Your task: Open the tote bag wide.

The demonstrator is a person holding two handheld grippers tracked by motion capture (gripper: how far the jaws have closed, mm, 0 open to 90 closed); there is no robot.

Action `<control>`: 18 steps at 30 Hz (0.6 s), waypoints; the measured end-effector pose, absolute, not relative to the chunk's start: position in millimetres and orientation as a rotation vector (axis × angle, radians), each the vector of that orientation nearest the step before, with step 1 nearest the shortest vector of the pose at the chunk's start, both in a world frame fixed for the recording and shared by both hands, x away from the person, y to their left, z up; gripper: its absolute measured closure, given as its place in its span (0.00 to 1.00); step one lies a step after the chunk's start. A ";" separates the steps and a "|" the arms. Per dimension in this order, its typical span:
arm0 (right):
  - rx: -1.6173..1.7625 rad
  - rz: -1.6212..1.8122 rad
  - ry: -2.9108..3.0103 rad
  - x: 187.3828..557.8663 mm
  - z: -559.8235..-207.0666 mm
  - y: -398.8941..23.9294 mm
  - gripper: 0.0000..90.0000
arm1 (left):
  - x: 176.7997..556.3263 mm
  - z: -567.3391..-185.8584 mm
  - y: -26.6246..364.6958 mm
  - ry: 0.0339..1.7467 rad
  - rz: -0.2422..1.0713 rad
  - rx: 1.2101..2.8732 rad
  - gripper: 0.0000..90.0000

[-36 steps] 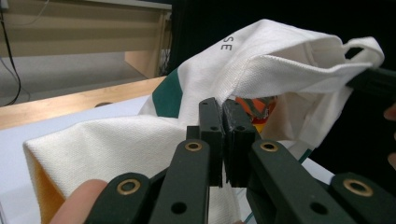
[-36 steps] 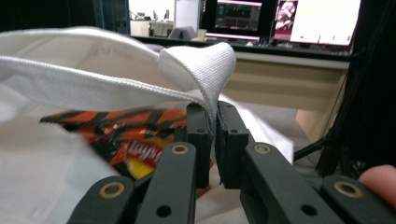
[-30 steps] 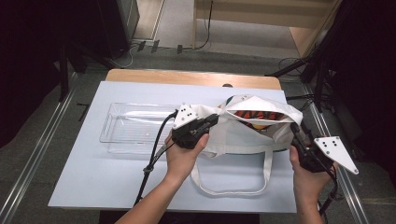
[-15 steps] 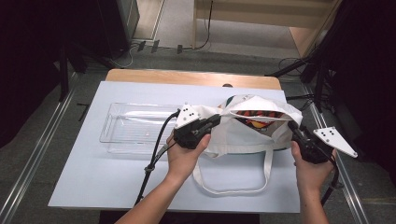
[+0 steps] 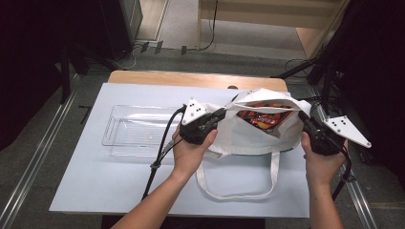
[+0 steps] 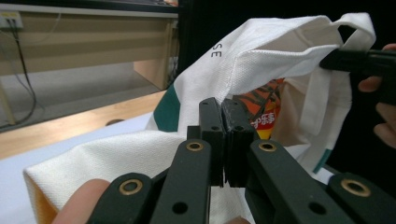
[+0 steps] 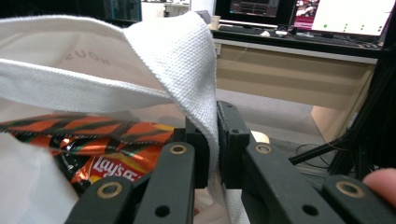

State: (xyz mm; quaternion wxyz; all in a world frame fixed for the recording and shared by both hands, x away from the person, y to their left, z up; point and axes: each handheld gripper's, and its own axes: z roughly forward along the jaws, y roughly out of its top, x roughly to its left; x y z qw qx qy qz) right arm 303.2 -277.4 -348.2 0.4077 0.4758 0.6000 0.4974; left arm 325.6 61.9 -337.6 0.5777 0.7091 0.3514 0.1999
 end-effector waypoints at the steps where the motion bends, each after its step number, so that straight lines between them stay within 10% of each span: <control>1: 1.204 1.255 1.509 305.3 -346.8 -277.1 0.94 | 327.2 -336.0 61.5 0.824 0.475 1.655 1.00; 11: 1.223 1.240 1.475 320.0 -339.0 -277.3 0.80 | 334.6 -334.9 62.3 0.815 0.494 1.651 1.00; 18: 1.266 1.250 1.600 333.0 -345.2 -285.4 0.96 | 345.9 -335.8 57.1 0.848 0.453 1.633 0.96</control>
